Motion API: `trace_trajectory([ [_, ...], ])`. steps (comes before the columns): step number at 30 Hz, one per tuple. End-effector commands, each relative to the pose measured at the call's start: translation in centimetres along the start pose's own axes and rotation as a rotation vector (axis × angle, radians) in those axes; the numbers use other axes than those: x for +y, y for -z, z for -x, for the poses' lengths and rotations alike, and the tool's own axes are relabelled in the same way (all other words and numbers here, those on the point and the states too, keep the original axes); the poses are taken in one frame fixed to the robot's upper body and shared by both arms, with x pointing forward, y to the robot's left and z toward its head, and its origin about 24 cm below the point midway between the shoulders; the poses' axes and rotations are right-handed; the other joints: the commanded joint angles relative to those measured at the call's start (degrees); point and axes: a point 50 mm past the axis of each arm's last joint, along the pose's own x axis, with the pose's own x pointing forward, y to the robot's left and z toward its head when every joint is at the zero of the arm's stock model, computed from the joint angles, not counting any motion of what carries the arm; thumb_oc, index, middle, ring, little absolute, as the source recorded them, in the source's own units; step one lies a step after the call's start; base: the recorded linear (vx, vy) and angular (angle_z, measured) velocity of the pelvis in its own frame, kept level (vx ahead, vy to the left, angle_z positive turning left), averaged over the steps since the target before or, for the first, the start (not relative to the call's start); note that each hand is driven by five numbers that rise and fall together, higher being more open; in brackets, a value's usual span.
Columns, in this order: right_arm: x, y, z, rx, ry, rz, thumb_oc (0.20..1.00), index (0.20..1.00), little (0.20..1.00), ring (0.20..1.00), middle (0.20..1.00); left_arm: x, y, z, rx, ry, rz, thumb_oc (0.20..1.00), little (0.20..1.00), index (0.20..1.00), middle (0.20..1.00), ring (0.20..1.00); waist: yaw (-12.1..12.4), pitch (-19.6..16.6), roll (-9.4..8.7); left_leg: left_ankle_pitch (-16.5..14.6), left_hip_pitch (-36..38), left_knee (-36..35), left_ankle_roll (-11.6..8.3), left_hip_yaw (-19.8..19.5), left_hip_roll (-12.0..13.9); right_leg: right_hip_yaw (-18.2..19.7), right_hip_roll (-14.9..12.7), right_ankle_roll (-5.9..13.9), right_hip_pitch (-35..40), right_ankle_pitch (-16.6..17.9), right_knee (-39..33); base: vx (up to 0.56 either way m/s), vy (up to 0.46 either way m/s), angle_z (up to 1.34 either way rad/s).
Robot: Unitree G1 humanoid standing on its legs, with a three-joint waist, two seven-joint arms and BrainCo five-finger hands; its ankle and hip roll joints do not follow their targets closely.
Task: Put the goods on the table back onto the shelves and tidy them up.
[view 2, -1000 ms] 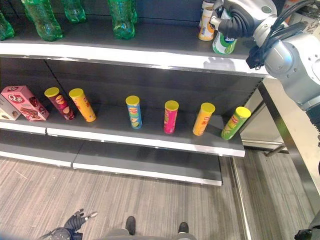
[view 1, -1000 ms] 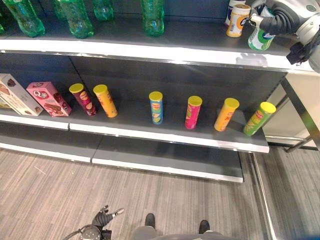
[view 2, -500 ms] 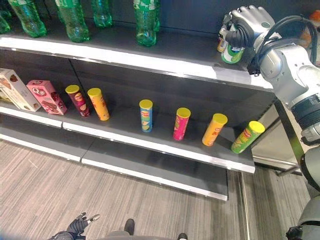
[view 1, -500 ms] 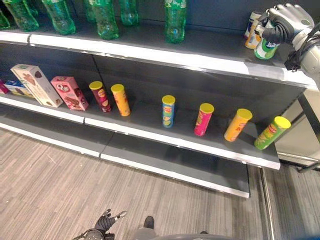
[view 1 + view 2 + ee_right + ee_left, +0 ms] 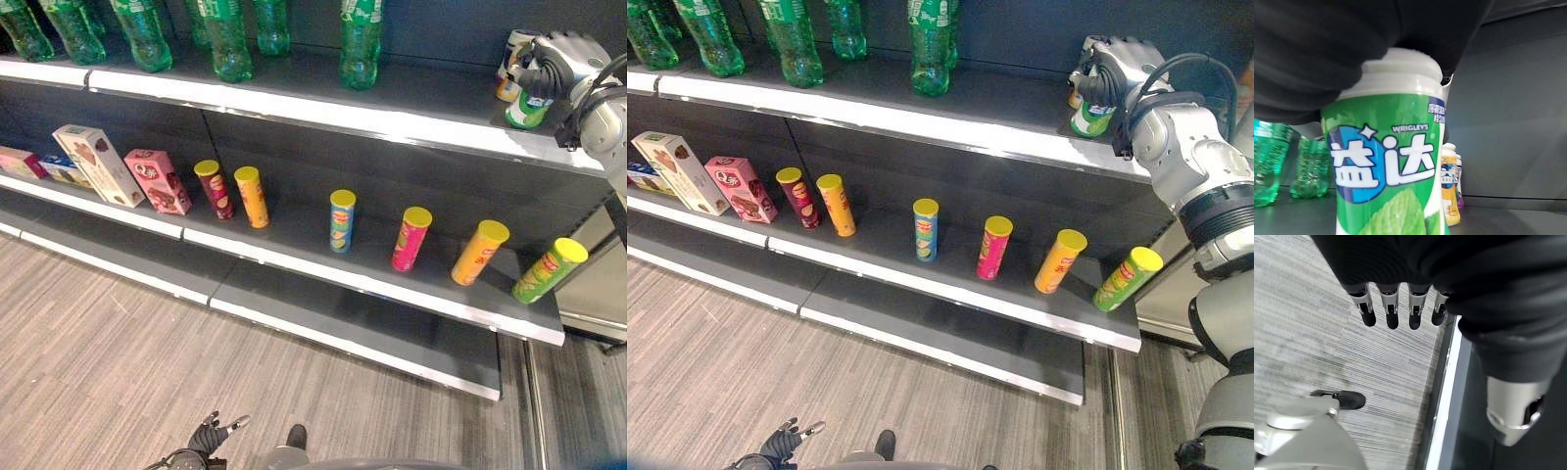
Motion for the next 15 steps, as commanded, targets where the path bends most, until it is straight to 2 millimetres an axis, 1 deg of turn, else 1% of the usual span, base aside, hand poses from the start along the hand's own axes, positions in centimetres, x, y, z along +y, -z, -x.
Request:
trace_trajectory([
  [1,-4.9,0.3,-0.8,0.021,0.139,0.068,0.2,0.2,0.2,0.2,0.2,1.5,-3.1,-0.7,-0.085,-0.039,-0.041,1.0,1.0,1.0,1.0,1.0,3.3,0.63,-3.41,-6.62,3.53,0.42,-4.56,3.1,2.14,0.52,-2.17,2.52,1.38,-3.34,0.66,0.0,-0.033,0.1],
  [4,-4.9,0.5,-0.8,0.028,0.14,0.065,0.2,0.2,0.2,0.2,0.2,1.4,-3.0,-0.7,-0.081,-0.038,-0.042,1.0,1.0,1.0,1.0,1.0,3.32,0.68,-3.38,-6.47,3.22,0.42,-4.71,2.84,2.23,0.12,-1.95,2.44,1.48,-3.56,0.69,0.0,-0.034,0.09],
  [9,-4.3,1.3,-0.7,0.061,0.109,0.066,0.2,0.2,0.2,0.2,0.2,1.0,-3.3,-0.7,-0.102,-0.021,-0.036,1.0,1.0,1.0,1.0,1.0,3.79,0.76,-3.34,-6.24,2.86,0.42,-4.81,2.14,2.35,-0.68,-1.6,2.24,1.88,-4.03,0.64,0.01,-0.031,0.12],
  [15,-4.0,1.5,-0.7,0.07,0.088,0.074,0.2,0.2,0.2,0.2,0.2,0.9,-3.4,-0.7,-0.106,-0.016,-0.038,1.0,1.0,1.0,1.0,1.0,3.68,0.8,-3.5,-6.21,2.71,0.42,-4.94,1.9,2.49,-1.0,-1.43,2.18,2.03,-4.27,0.74,0.0,-0.01,0.02],
])
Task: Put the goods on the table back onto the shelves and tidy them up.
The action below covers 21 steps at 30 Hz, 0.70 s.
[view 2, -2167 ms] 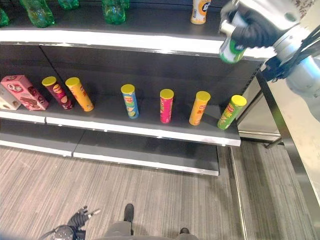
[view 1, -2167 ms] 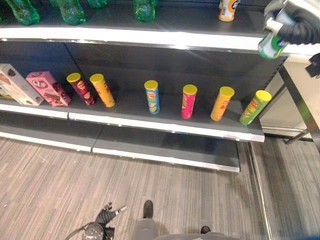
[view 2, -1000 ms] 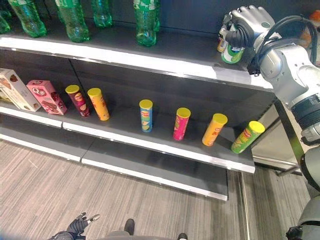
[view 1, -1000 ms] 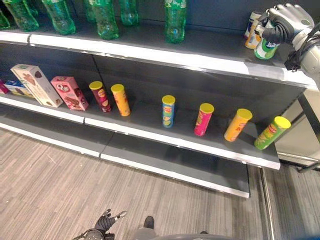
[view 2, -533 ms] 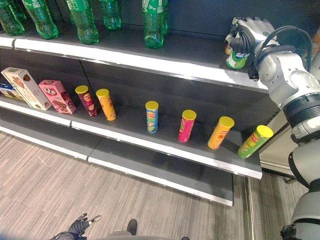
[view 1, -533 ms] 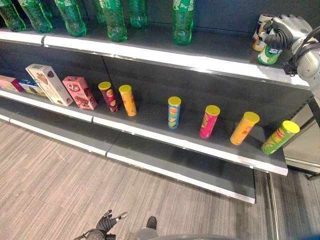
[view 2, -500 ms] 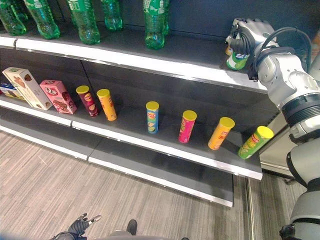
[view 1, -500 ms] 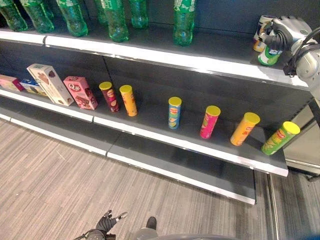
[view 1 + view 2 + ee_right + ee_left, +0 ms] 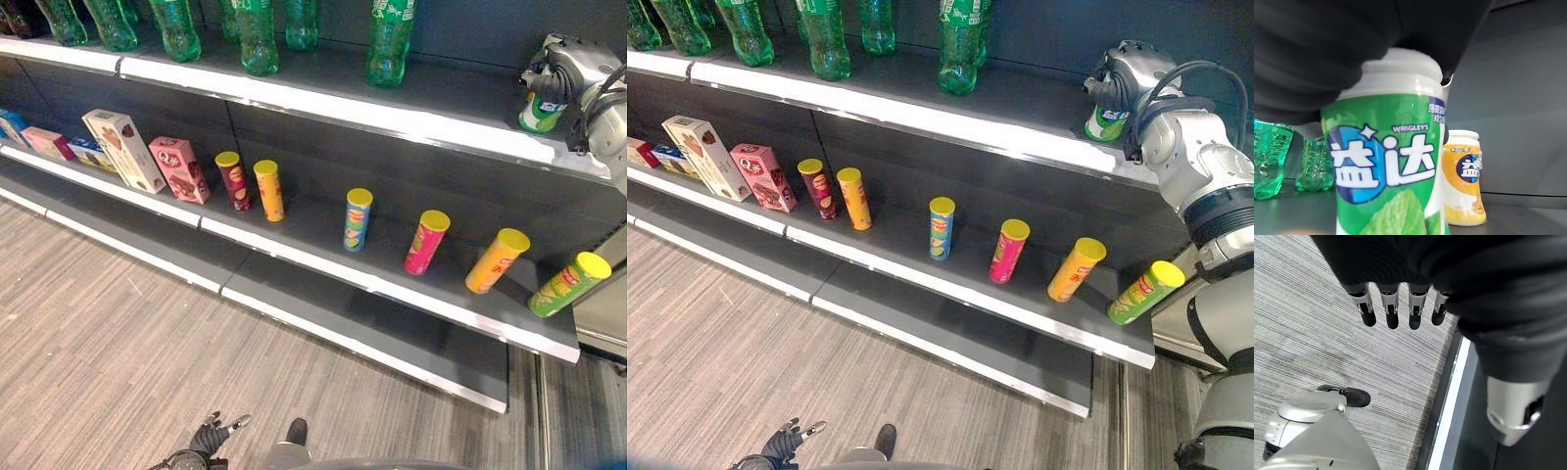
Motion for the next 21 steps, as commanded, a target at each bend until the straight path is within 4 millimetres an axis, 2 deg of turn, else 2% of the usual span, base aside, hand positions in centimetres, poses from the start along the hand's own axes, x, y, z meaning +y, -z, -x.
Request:
trace_trajectory([
  [1,-4.37,0.62,-0.76,0.032,0.101,0.055,0.2,0.2,0.2,0.2,0.2,1.3,-3.48,-0.74,-0.105,-0.029,-0.03,1.0,1.0,1.0,1.0,1.0,2.4,1.13,-3.3,-6.63,4.0,0.42,-4.6,4.15,2.54,1.2,-1.85,2.4,1.96,-3.83,0.72,0.0,0.0,0.0],
  [21,-3.54,0.1,-0.63,0.004,0.061,0.031,0.2,0.2,0.2,0.2,0.2,1.16,-3.53,-0.73,-0.108,-0.027,-0.019,1.0,1.0,1.0,1.0,1.0,1.07,1.42,-3.7,-7.77,5.29,0.42,-3.79,5.56,2.58,2.8,-2.06,2.45,1.82,-3.8,0.86,0.0,0.002,-0.01],
])
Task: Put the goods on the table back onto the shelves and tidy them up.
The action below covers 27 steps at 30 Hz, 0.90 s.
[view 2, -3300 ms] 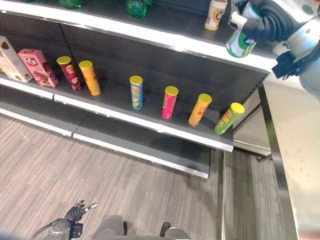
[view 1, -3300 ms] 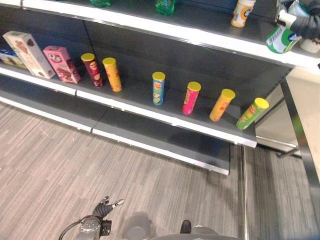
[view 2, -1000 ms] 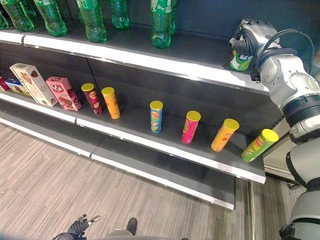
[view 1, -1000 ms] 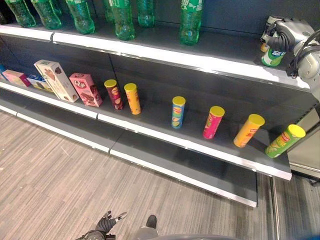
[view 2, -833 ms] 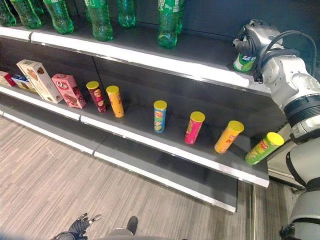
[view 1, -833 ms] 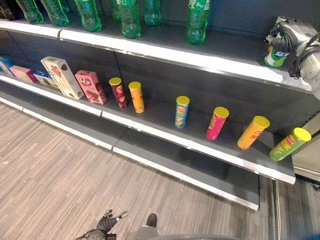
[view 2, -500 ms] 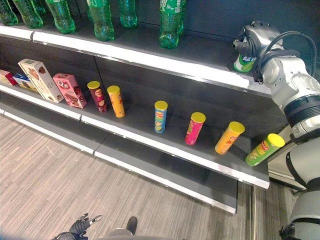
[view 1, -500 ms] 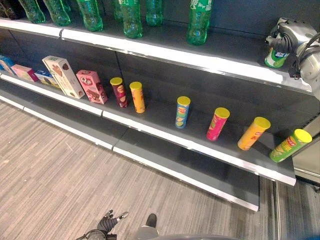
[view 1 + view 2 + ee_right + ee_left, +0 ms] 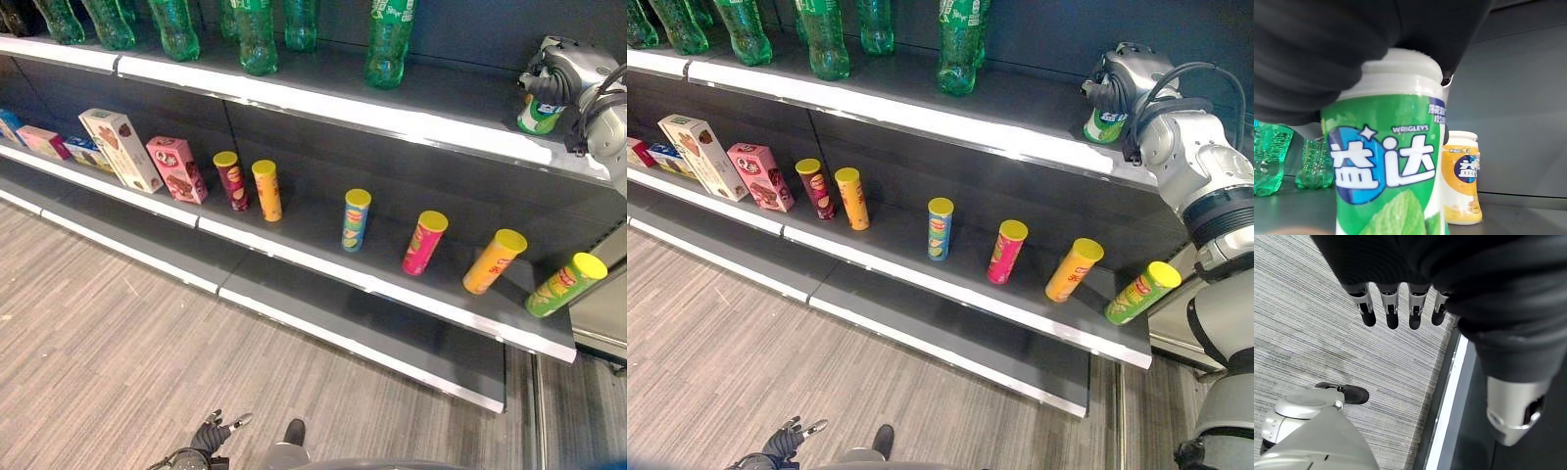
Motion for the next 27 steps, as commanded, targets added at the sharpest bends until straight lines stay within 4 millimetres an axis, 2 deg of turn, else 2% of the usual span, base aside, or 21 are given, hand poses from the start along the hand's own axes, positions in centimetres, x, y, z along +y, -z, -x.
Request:
trace_trajectory([
  [1,-3.68,0.09,-0.57,0.005,0.078,0.025,0.2,0.2,0.2,0.2,0.2,1.27,-3.29,-0.68,-0.101,-0.029,-0.018,1.0,1.0,1.0,1.0,1.0,1.4,1.59,-3.01,-7.85,5.38,0.42,-3.76,5.07,2.51,2.53,-2.05,2.49,2.15,-3.75,0.85,0.0,0.0,0.0],
  [9,-3.47,-0.25,-0.6,-0.009,0.071,0.015,0.2,0.2,0.2,0.2,0.2,1.38,-3.11,-0.65,-0.096,-0.035,-0.01,1.0,1.0,1.0,1.0,1.0,1.27,1.63,-3.11,-8.05,5.69,0.42,-3.62,5.53,2.45,2.85,-2.09,2.53,2.14,-3.72,0.81,0.0,0.0,0.0],
  [10,-3.46,-0.25,-0.6,-0.009,0.071,0.015,0.26,0.26,0.26,0.26,0.26,1.38,-3.11,-0.64,-0.096,-0.035,-0.01,1.0,1.0,1.0,1.0,1.0,1.27,1.64,-3.11,-8.05,5.7,0.42,-3.62,5.53,2.45,2.85,-2.09,2.53,2.14,-3.72,0.81,0.0,0.0,0.0],
  [11,-3.46,-0.23,-0.6,-0.007,0.071,0.015,0.501,0.501,0.501,0.501,0.501,1.4,-3.11,-0.65,-0.095,-0.036,-0.009,1.0,1.0,1.0,1.0,1.0,1.25,1.66,-3.1,-8.05,5.69,0.42,-3.62,5.52,2.43,2.89,-2.09,2.53,2.12,-3.69,0.8,0.0,0.0,0.0],
  [12,-3.41,-0.26,-0.62,-0.007,0.071,0.013,0.956,0.956,0.956,0.956,0.956,1.42,-3.14,-0.66,-0.095,-0.038,-0.01,1.0,1.0,1.0,1.0,1.0,1.25,1.71,-3.1,-8.07,5.72,0.42,-3.62,5.55,2.44,2.93,-2.1,2.53,2.07,-3.67,0.8,0.0,0.0,0.0],
  [13,-3.39,-0.29,-0.64,-0.006,0.072,0.011,1.0,1.0,1.0,1.0,1.0,1.39,-3.12,-0.66,-0.095,-0.037,-0.01,1.0,1.0,1.0,1.0,1.0,1.26,1.72,-3.11,-8.07,5.7,0.42,-3.64,5.55,2.44,2.93,-2.11,2.55,2.07,-3.65,0.76,0.0,0.0,0.0],
  [27,-3.09,-0.2,-0.67,0.006,0.068,0.013,1.0,1.0,1.0,1.0,1.0,1.67,-2.81,-0.62,-0.08,-0.046,-0.013,1.0,1.0,1.0,1.0,1.0,0.78,1.69,-3.08,-8.33,6.06,0.42,-3.59,6.22,2.67,3.67,-2.23,2.63,1.86,-3.24,0.46,0.0,0.003,-0.02],
])
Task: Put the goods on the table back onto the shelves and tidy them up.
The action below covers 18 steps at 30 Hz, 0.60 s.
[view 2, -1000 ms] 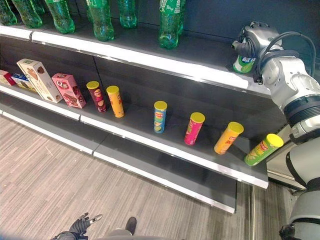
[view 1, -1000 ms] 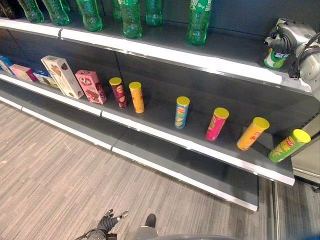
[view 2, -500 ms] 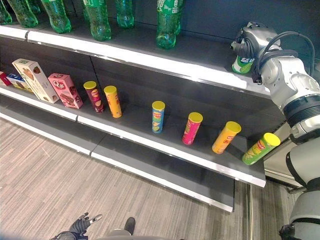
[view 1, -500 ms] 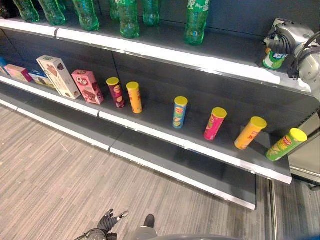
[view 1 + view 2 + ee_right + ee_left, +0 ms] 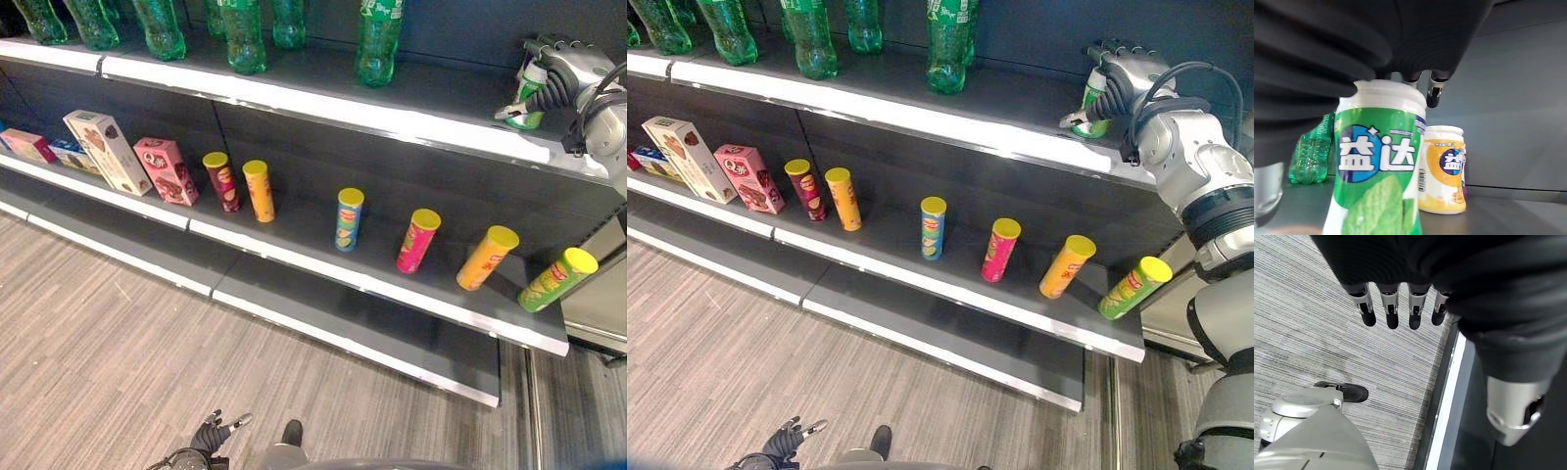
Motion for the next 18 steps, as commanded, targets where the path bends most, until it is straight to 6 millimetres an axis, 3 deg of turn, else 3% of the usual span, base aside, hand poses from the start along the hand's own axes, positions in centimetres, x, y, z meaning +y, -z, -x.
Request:
trace_trajectory([
  [1,-3.1,-0.01,-0.61,0.013,0.079,0.025,1.0,1.0,1.0,1.0,1.0,1.65,-2.8,-0.62,-0.079,-0.044,-0.015,1.0,1.0,1.0,1.0,1.0,1.21,1.68,-2.94,-8.31,5.88,0.1,-3.62,5.05,2.49,2.51,-2.21,2.63,2.38,-3.22,0.47,0.0,0.0,0.0],
  [18,-3.02,-0.81,-0.7,-0.018,0.083,0.018,1.0,1.0,1.0,1.0,1.0,2.23,-2.07,-0.64,-0.035,-0.073,-0.025,1.0,1.0,1.0,1.0,1.0,0.18,1.43,-3.12,-8.69,6.37,0.1,-3.42,5.94,2.65,3.83,-2.35,2.73,1.97,-2.91,0.43,-0.01,0.007,-0.04],
])
